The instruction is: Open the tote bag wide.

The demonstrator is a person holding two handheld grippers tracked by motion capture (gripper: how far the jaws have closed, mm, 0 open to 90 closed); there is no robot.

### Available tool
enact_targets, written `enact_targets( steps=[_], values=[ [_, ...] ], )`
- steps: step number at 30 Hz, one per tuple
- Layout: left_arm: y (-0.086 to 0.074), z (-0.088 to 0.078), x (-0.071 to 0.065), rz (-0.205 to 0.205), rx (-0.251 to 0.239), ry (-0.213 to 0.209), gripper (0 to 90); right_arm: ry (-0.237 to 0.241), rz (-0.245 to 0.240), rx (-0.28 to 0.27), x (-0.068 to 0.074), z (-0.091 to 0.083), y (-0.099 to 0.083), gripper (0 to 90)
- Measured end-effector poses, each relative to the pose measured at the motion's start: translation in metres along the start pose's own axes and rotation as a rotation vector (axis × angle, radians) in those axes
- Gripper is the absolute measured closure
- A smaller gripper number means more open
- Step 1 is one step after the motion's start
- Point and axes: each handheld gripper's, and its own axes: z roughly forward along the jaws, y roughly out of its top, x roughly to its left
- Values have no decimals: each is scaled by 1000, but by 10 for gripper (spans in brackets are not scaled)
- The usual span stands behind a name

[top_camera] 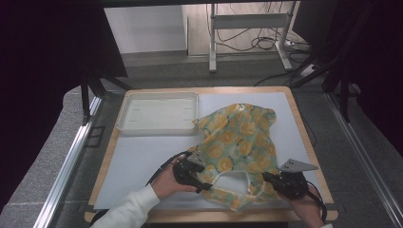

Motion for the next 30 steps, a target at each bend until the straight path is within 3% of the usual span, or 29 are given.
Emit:
enact_targets(
  steps=[4, 5, 9, 19, 22, 27, 30],
  values=[
    [-1, 0, -2, 20, -2, 30, 339, 1, 1, 0, 0, 0, 0, 879],
    [-1, -1, -2, 52, 17, 49, 375, 1, 1, 1, 0, 1, 0, 879],
    [-1, -1, -7, 84, 14, 109, 522, -1, -1, 3, 0, 1, 0, 879],
    [-1, -2, -12, 109, 7, 112, 818, -6, -4, 2, 0, 0, 0, 879],
    [-1, -6, -10, 90, -30, 89, 830, -8, -7, -2, -1, 0, 0, 879],
    [0, -22, -8, 30, -142, 44, 832, -9, -3, -15, -1, -3, 1, 879],
    [-1, -31, -8, 17, -186, 28, 834, 0, -8, -28, 0, -6, 3, 880]
  ],
)
